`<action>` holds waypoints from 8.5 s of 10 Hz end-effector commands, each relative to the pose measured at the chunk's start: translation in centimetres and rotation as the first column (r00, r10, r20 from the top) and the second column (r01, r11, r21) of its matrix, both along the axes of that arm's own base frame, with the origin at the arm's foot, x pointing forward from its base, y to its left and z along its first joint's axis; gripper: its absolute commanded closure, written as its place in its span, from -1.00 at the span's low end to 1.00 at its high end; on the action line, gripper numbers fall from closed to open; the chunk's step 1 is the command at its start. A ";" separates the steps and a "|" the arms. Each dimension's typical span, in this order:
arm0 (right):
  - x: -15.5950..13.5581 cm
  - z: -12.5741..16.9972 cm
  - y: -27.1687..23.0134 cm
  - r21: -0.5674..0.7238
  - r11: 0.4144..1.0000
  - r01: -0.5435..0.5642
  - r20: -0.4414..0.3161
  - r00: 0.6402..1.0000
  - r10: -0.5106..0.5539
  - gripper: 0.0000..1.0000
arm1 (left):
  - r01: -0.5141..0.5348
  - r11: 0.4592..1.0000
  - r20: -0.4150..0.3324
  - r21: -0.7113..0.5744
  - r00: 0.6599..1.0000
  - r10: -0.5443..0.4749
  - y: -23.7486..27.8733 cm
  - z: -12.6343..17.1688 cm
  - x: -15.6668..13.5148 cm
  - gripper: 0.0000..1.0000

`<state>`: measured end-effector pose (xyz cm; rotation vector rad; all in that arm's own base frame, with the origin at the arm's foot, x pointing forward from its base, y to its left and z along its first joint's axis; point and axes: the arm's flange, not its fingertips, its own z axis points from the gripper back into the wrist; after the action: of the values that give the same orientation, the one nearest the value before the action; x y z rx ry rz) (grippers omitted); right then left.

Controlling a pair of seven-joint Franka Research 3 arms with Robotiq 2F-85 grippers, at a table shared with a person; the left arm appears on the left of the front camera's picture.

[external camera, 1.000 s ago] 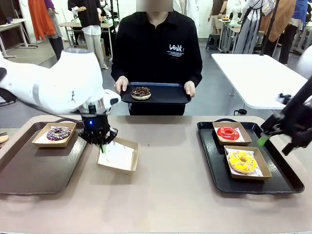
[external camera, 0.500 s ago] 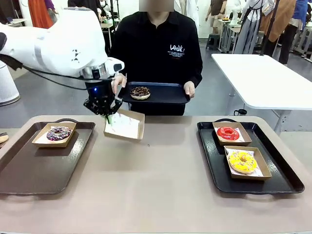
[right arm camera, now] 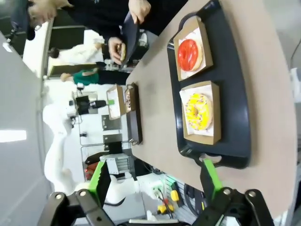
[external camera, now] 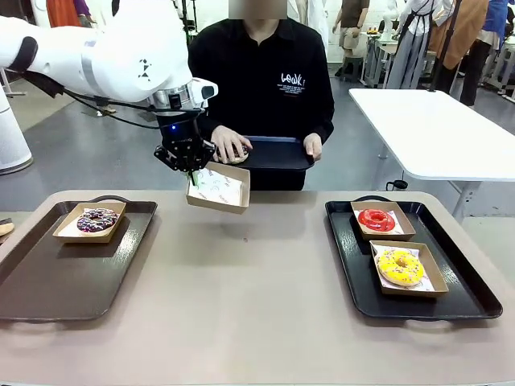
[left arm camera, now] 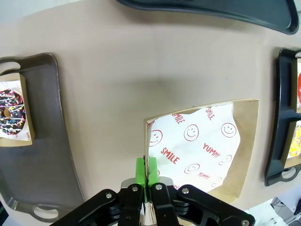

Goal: Individually package the donuts and arrange them on the tray.
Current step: Place the picked Paper togo box on the Handle tray while simultaneously picking up another Paper togo box from the table with the other hand, then place the picked Paper togo box on the Handle tray.

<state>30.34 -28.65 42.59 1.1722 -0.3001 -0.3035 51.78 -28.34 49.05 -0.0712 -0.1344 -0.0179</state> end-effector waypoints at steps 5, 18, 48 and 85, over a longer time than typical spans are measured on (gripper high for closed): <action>1.1 -6.5 -3.2 0.071 0.997 -0.036 0.037 0.999 0.033 -1.00 | -0.076 0.997 -0.022 0.025 0.997 0.077 -0.8 -0.2 3.5 1.00; 0.7 -7.2 -2.6 0.065 0.997 -0.038 0.008 0.999 0.037 -1.00 | -0.049 0.999 -0.028 -0.007 0.998 0.049 -0.2 -0.6 3.4 1.00; 0.7 -7.2 -2.6 0.065 0.997 -0.038 0.008 0.999 0.037 -1.00 | -0.077 0.996 -0.048 0.053 0.996 0.080 30.5 -2.8 -11.8 0.97; 0.7 -7.2 -2.6 0.065 0.997 -0.038 0.008 0.999 0.037 -1.00 | 0.174 0.649 0.036 -0.741 0.975 -0.221 47.2 -3.5 -7.4 -0.81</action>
<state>31.13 -31.28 35.24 1.2439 -0.2837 -0.2720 42.69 16.40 46.31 -0.8148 -0.0552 -0.1895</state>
